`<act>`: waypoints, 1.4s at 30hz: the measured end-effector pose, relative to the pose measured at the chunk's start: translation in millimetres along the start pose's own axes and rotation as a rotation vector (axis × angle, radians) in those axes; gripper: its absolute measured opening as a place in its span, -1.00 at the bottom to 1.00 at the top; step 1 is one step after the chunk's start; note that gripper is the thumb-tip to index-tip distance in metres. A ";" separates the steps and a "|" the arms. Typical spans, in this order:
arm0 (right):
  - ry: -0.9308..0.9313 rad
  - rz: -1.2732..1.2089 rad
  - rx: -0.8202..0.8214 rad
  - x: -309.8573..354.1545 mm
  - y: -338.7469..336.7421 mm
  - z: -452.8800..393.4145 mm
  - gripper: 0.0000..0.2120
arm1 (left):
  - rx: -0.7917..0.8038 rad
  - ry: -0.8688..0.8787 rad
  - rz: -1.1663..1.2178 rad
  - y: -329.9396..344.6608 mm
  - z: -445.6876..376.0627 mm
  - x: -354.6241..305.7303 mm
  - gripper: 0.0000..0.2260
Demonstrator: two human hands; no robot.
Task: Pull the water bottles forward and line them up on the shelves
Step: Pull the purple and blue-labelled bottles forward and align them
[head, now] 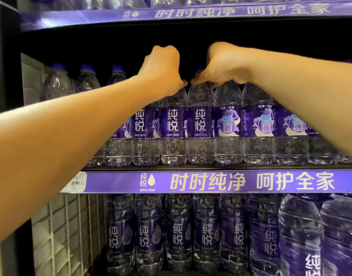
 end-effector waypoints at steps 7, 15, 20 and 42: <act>-0.007 -0.012 0.021 0.6 1.1 0.2 -0.52 | -0.012 0.014 -0.007 -1.6 2.0 0.4 -0.66; -0.075 0.216 -0.228 0.4 -29.3 15.2 -0.62 | -0.092 0.030 0.078 -7.6 8.5 -3.6 -0.67; -0.098 0.301 -0.467 -13.0 -69.0 46.8 -0.69 | -0.194 0.100 0.139 -6.2 14.5 -43.5 -0.65; -0.108 0.549 -0.160 -69.1 -86.0 33.8 -0.65 | 0.180 -0.130 0.076 32.7 -13.9 -116.9 -0.76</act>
Point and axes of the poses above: each hand's wrist, its own z-axis away from the middle knuckle, its own y-axis out of the palm, x = y × z, the point moved 6 cm from there along -z, towards the middle knuckle, and after that the axes turned 4 degrees about -y, right-handed, at the moved point
